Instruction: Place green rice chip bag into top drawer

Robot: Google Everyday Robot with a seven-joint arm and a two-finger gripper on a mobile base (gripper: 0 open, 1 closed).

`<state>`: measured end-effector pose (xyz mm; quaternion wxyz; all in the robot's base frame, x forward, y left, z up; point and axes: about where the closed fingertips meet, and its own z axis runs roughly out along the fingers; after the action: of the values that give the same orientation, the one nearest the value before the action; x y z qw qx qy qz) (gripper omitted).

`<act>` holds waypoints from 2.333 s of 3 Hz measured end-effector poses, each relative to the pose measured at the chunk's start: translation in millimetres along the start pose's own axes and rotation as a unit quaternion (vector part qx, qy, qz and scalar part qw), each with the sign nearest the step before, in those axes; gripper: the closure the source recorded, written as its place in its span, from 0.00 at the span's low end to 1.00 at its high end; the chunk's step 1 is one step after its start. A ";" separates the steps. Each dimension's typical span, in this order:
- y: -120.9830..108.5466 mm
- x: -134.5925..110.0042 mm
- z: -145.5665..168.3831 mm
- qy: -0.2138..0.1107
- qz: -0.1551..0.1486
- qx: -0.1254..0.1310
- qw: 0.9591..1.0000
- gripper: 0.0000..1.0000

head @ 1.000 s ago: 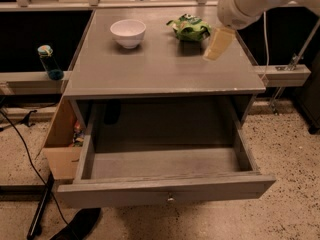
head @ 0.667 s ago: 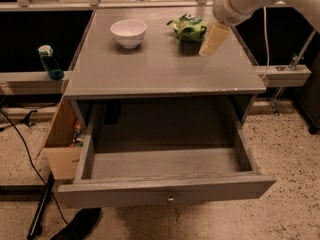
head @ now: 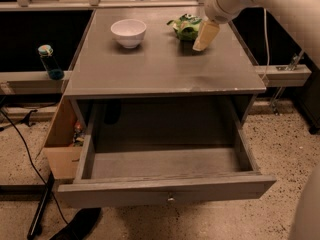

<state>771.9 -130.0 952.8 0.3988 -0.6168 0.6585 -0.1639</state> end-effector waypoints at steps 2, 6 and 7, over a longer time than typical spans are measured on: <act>-11.9 19.7 51.0 0.026 0.018 0.001 0.999 0.00; -15.0 43.3 96.8 0.030 0.060 -0.001 0.998 0.03; -15.0 43.3 96.8 0.030 0.060 -0.001 0.998 0.27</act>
Offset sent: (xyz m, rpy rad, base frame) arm 0.0635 -0.0121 -0.0349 -0.0146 0.0196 -0.0884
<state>855.9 -146.9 888.6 0.3877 -0.5716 0.7058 -0.1574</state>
